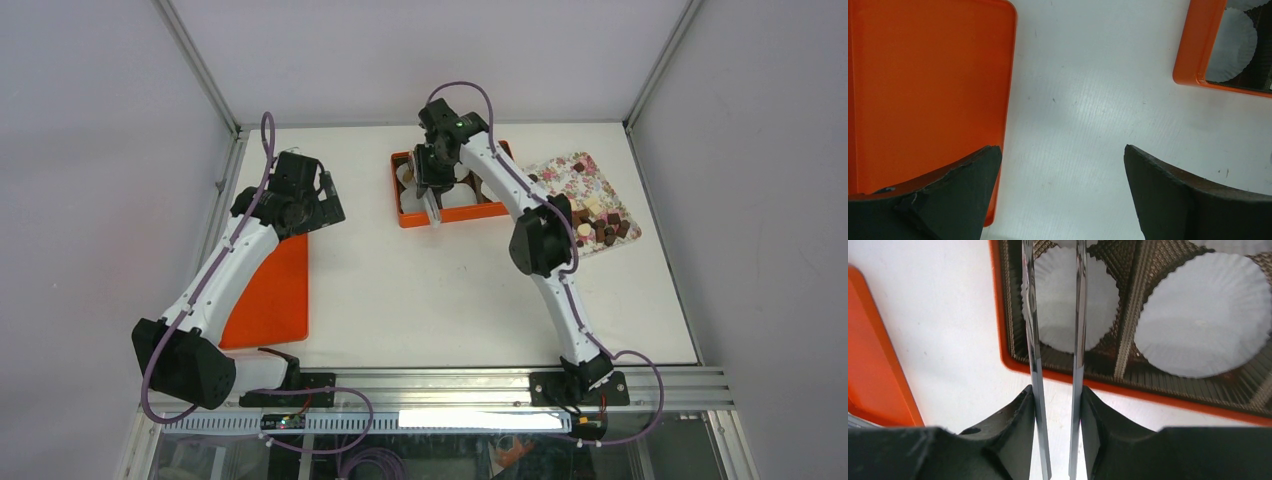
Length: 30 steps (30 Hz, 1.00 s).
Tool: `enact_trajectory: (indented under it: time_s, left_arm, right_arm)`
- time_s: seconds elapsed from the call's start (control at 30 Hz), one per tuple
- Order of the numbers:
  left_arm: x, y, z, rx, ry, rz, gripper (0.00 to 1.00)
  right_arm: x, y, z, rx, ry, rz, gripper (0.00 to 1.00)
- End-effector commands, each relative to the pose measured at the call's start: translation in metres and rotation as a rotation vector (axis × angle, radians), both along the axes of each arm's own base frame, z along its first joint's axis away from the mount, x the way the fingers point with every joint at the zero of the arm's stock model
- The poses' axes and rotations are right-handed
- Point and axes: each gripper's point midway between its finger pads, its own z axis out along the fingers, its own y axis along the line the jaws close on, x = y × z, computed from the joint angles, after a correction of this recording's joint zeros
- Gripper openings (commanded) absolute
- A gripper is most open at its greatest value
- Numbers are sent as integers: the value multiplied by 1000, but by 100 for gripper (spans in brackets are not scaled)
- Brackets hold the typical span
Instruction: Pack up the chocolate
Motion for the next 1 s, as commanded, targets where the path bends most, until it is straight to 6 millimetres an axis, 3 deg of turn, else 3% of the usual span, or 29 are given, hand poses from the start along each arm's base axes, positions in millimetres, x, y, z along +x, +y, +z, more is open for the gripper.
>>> enact_trajectory:
  time_s: [0.0,0.13,0.27,0.47,0.57,0.67,0.97]
  left_arm:
    - [4,-1,19,-40,-62,9,99]
    - [4,-2,19,-43,-63,11,99]
    - [4,-2,14,-48,-49,17,99]
    - [9,-7,11,-60,-38,11,99]
    - [11,-8,12,-63,-40,9,99]
    - [13,-10,13,-68,-41,6,99]
    - [13,-10,16,-71,-51,0,99]
  right_arm:
    - [0,-20,121,101,-250,8,35]
    - [-14,-78,133,68,-257,-58,35]
    - [-35,-157,134,22,-245,-185,35]
    - [-77,-262,98,-18,-128,-367,36]
    - [-92,-283,82,-26,-57,-411,36]
    - [-95,-284,72,-19,-17,-409,37]
    - [-73,-297,50,-70,78,-448,38]
